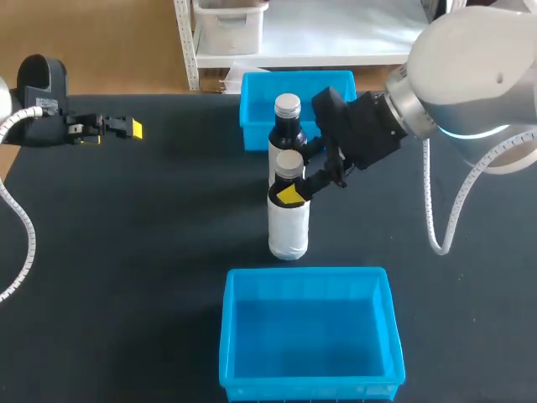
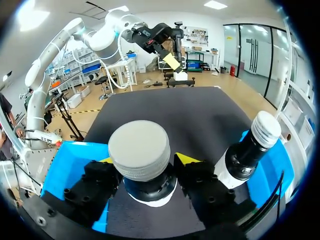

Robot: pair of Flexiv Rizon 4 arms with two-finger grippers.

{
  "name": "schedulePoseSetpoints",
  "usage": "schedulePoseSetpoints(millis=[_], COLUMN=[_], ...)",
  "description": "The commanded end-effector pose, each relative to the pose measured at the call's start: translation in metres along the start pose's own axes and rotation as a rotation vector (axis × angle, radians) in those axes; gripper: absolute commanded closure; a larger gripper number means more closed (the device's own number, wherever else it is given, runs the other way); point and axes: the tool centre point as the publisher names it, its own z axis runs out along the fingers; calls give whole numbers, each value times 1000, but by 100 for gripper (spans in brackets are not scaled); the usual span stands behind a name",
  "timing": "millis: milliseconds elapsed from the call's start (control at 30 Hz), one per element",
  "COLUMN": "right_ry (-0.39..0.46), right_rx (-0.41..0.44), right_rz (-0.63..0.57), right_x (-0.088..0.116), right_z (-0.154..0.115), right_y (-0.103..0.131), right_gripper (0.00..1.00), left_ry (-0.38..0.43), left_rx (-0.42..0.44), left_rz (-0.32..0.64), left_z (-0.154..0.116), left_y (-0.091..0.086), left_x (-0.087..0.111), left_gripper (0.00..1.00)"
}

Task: Pick up the bottle, and place it in the far bin if it is heavy, or in the near bin if it is light.

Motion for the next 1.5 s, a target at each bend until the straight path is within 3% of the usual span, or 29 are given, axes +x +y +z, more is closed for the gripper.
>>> schedulePoseSetpoints(millis=[33, 233, 333, 400, 433, 1033, 1500], right_ry=[-4, -5, -5, -5, -5, 17, 16], right_rx=[-3, -8, -10, -8, -6, 80, 96], right_rz=[-2, -5, -5, -5, -6, -51, -92], right_x=[0, 0, 1, 1, 1, -30, -67], right_z=[1, 1, 1, 0, 0, -53, -86], right_y=[-1, -1, 0, 1, 2, 11, 45], right_gripper=[54, 58, 73, 98, 100, 100, 100], left_ry=[0, 0, 0, 0, 0, 0, 0], left_rx=[0, 0, 0, 0, 0, 0, 0], left_rz=[0, 0, 0, 0, 0, 0, 0], left_z=[0, 0, 0, 0, 0, 0, 0], left_y=[0, 0, 0, 0, 0, 0, 0], left_x=[0, 0, 0, 0, 0, 0, 0], left_gripper=[0, 0, 0, 0, 0, 0, 0])
